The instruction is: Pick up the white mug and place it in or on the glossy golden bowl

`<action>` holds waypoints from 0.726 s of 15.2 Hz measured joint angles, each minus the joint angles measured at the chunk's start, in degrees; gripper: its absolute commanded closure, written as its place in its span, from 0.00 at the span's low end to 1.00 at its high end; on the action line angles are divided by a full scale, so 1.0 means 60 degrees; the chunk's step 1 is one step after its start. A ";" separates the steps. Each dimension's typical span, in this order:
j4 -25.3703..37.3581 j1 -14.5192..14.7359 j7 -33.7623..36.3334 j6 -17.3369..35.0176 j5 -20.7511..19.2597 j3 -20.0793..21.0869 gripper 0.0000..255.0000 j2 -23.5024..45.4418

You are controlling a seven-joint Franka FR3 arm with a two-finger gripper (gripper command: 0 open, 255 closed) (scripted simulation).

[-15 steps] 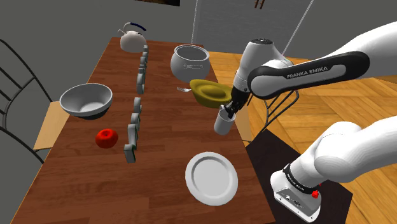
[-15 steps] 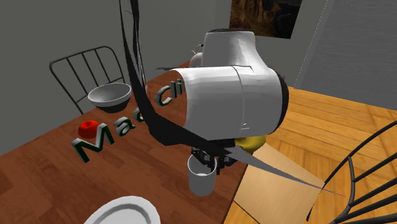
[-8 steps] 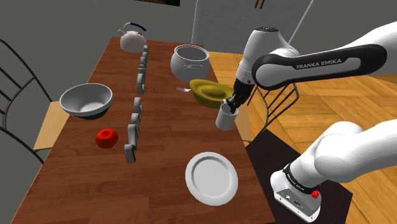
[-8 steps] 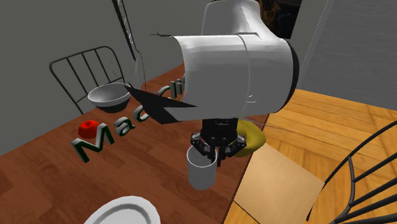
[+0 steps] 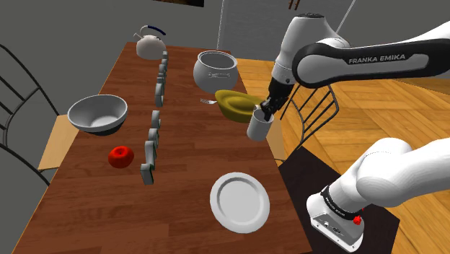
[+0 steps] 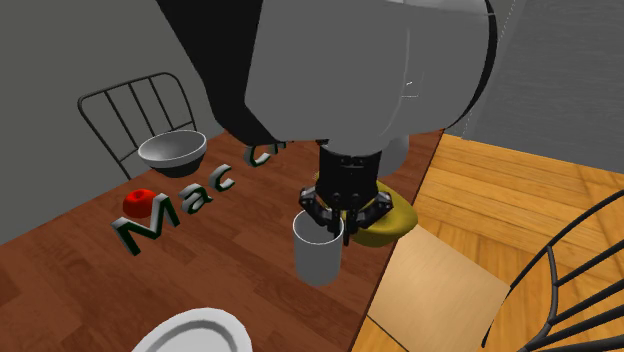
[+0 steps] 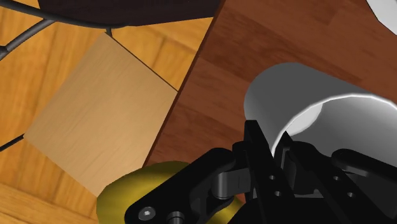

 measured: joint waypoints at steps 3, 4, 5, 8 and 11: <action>0.0324 -0.0003 0.0002 -0.0469 -0.0013 -0.0023 1.00 -0.0147; 0.0426 0.0003 0.0018 -0.0620 -0.0011 -0.0019 1.00 -0.0195; 0.0531 0.0005 0.0025 -0.0750 -0.0012 -0.0019 1.00 -0.0222; 0.0827 -0.0002 0.0023 -0.1140 -0.0025 -0.0043 1.00 -0.0315; 0.1176 -0.0013 0.0013 -0.1579 -0.0046 -0.0074 1.00 -0.0405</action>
